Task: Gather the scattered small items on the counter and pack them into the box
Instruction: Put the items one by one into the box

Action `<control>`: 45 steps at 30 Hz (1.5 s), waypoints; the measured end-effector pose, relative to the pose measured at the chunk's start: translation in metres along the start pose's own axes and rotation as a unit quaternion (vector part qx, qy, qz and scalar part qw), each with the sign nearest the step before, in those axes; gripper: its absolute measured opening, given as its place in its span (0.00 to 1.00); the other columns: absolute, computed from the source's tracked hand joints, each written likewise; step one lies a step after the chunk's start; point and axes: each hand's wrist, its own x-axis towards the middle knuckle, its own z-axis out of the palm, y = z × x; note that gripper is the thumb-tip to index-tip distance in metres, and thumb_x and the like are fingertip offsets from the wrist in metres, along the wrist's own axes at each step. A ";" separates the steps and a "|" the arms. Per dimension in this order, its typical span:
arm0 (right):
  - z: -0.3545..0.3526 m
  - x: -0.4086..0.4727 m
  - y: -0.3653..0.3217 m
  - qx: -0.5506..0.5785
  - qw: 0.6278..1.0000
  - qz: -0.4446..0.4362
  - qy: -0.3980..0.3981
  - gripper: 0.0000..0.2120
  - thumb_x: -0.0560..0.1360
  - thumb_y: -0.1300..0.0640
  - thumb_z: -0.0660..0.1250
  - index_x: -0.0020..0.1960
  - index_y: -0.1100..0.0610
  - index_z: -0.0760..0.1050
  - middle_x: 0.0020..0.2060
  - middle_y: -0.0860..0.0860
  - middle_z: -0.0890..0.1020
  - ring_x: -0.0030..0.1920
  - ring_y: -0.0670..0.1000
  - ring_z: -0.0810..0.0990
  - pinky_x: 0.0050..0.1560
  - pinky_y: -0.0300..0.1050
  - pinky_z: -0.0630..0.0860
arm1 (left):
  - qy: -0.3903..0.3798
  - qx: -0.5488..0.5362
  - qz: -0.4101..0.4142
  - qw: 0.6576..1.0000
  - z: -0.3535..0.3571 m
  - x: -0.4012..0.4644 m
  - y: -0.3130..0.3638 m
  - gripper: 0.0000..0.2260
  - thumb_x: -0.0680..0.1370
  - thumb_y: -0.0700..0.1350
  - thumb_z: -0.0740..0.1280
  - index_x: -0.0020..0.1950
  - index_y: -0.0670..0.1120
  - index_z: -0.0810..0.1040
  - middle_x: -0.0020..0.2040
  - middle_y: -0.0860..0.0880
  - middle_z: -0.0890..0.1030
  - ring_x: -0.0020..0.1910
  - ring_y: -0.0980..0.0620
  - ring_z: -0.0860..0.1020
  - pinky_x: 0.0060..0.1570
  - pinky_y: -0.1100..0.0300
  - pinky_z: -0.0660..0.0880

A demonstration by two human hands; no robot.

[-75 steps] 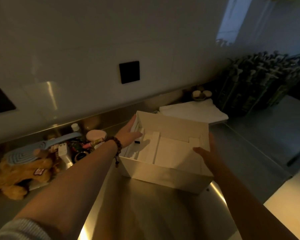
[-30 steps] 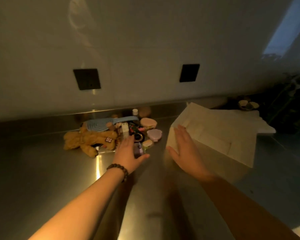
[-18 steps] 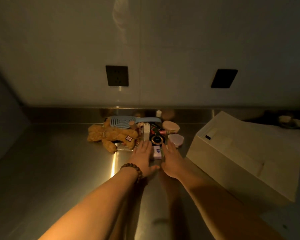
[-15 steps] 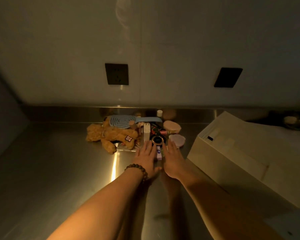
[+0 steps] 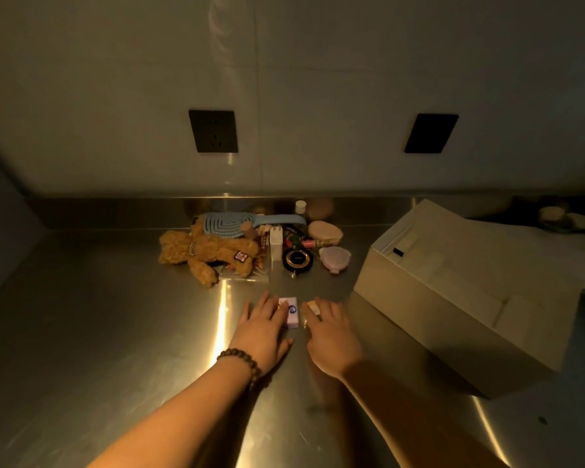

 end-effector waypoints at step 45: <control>-0.173 -0.022 0.257 0.131 0.958 0.214 0.140 0.24 0.78 0.53 0.63 0.72 0.55 0.65 0.66 0.55 0.71 0.66 0.55 0.70 0.68 0.48 0.65 | -0.101 -0.037 0.012 0.994 -0.066 0.257 0.258 0.24 0.76 0.58 0.62 0.63 0.41 0.70 0.60 0.42 0.76 0.57 0.42 0.75 0.53 0.54 0.72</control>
